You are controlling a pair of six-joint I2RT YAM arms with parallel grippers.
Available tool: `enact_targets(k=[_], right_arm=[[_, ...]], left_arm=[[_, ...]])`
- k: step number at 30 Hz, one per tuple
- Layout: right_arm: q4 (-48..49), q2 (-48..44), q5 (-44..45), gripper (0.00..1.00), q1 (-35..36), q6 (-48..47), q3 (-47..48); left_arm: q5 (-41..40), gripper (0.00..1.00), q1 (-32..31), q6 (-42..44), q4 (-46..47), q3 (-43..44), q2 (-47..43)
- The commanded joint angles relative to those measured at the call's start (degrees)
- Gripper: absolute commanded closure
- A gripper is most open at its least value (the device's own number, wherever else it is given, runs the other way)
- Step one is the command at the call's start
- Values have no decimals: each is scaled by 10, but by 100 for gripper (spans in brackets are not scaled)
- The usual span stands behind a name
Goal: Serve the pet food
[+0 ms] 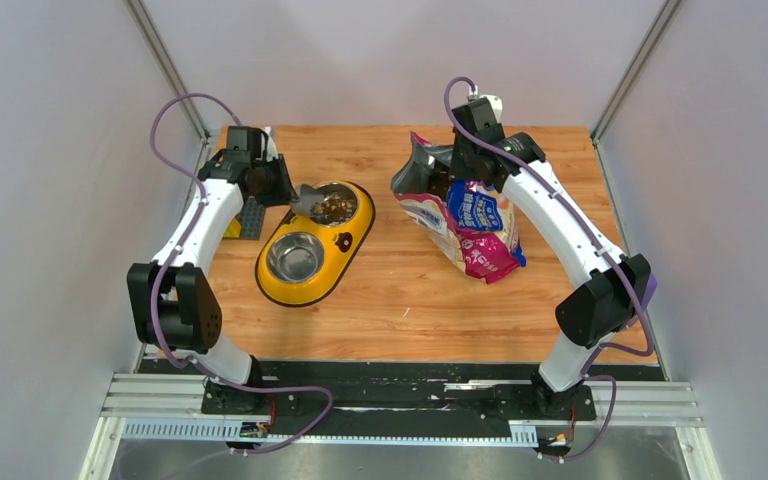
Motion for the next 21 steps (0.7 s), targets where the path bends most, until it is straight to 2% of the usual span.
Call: enact_targets(k=[1, 7, 12, 18, 21], right_arm=[[34, 2, 3, 100, -5, -11, 19], [37, 1, 7, 100, -5, -15, 19], [38, -3, 10, 100, -6, -17, 20], [38, -10, 1, 100, -6, -20, 20], [38, -14, -7, 100, -6, -21, 20]], left_arm=[[-90, 100, -36, 63, -9, 40, -28], [-166, 100, -74, 113, -38, 72, -44], [-185, 100, -79, 121, -55, 94, -73], [-134, 100, -80, 98, -83, 155, -98], [-54, 100, -80, 77, -81, 186, -112]])
